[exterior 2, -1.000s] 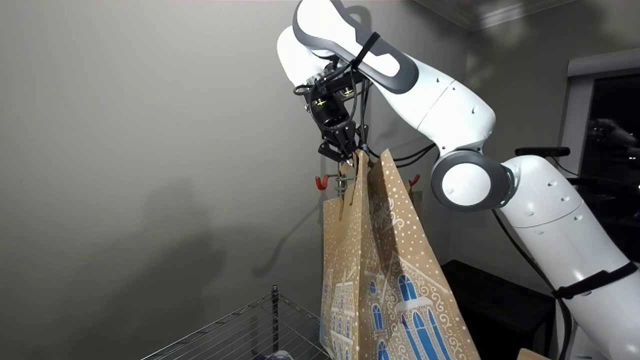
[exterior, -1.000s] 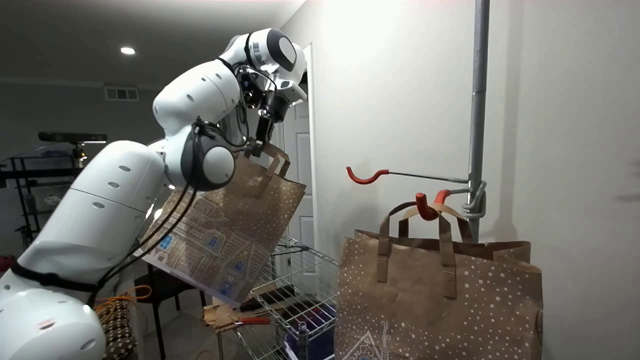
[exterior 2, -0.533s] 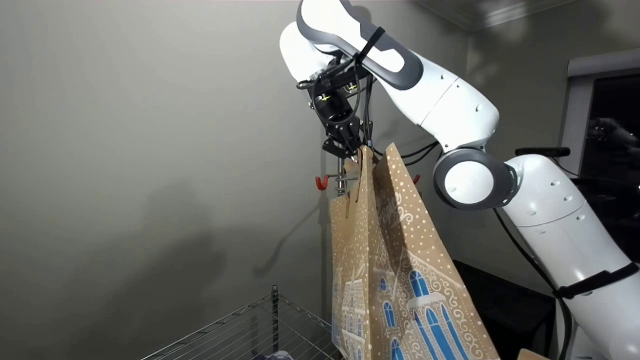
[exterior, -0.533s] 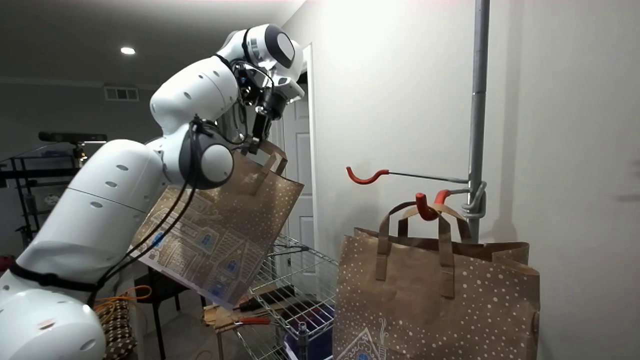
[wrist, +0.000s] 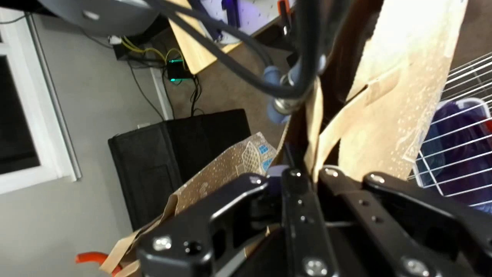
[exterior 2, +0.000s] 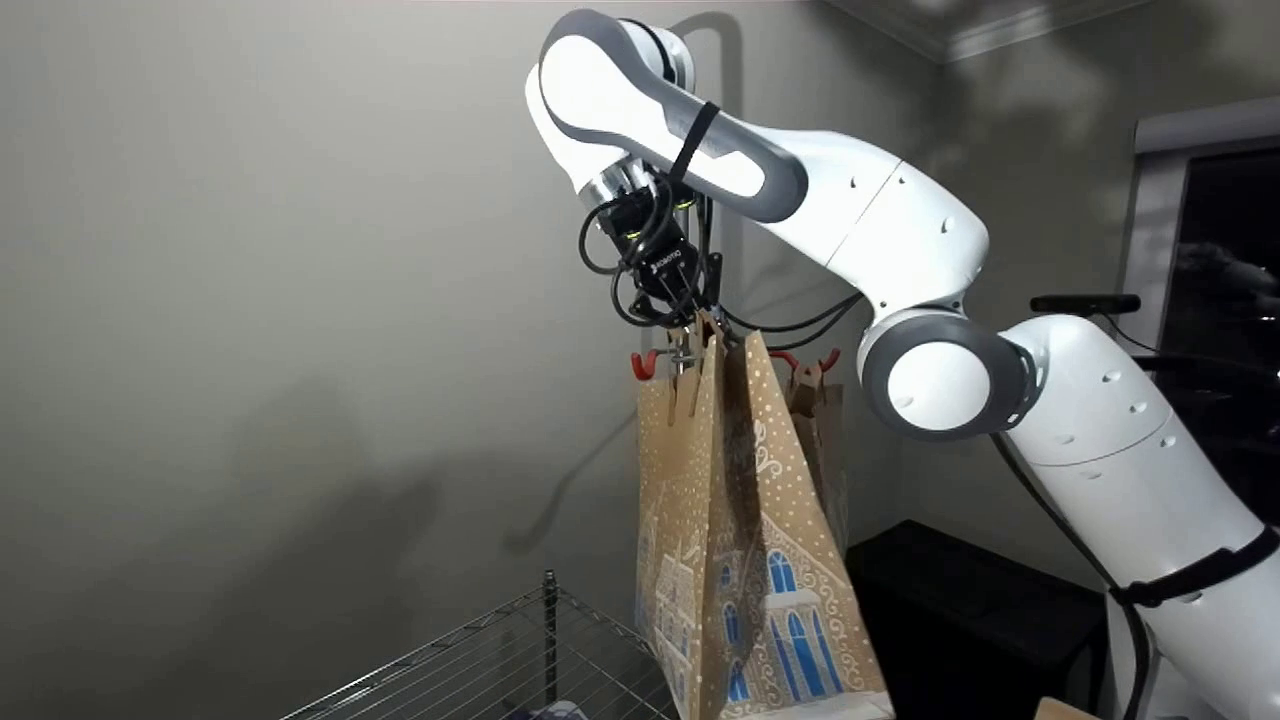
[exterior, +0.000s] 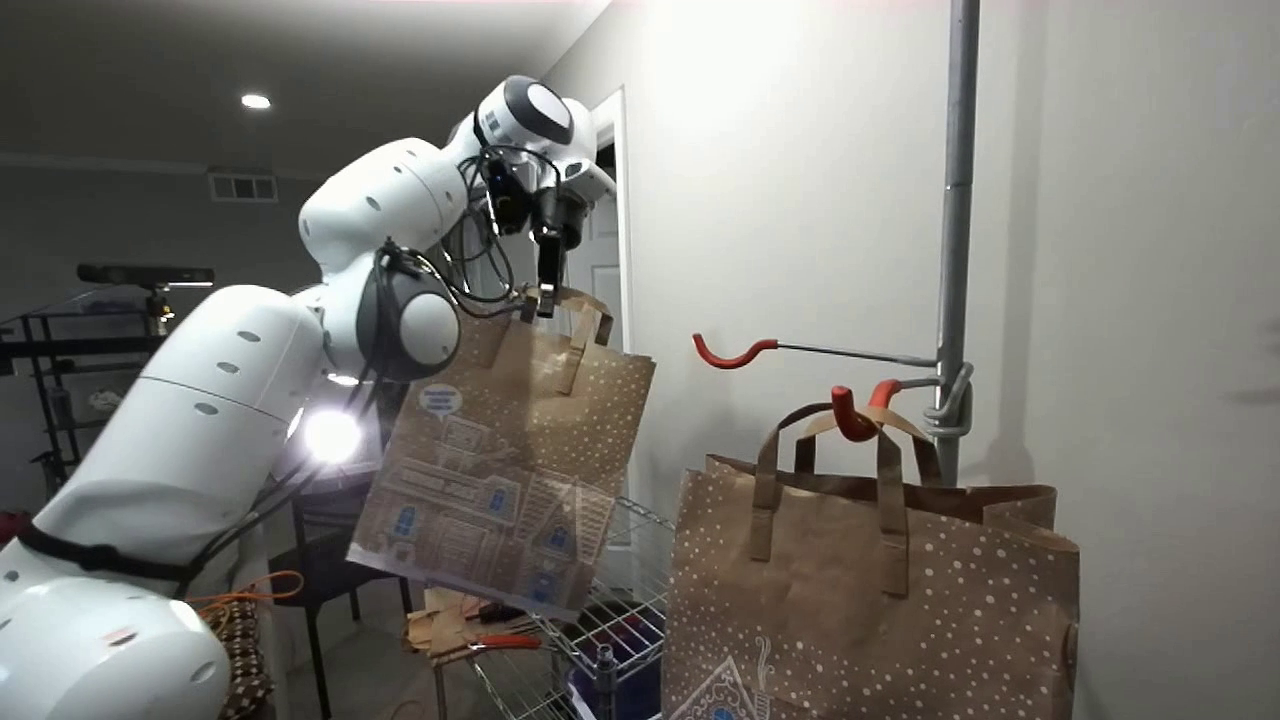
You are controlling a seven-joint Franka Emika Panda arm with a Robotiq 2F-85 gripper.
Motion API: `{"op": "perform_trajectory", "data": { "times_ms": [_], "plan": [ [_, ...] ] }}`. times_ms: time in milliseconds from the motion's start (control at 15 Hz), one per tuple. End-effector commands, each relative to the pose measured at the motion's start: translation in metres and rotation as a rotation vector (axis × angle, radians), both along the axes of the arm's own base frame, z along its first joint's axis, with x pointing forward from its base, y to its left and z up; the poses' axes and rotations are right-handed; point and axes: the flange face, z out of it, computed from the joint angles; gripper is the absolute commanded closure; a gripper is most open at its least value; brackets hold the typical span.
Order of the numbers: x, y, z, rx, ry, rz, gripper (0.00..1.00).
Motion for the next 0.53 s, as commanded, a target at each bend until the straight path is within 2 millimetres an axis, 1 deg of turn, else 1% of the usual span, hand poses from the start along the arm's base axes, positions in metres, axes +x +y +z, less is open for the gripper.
{"op": "perform_trajectory", "data": {
  "times_ms": [0, 200, 333, 467],
  "plan": [
    [0.022, -0.007, -0.008, -0.066, -0.039, 0.072, 0.99],
    [0.032, -0.017, -0.004, -0.018, -0.064, 0.12, 0.99],
    [0.031, -0.027, 0.007, 0.018, -0.076, 0.148, 1.0],
    [0.024, -0.035, 0.018, 0.032, -0.076, 0.172, 1.0]
  ]
}}
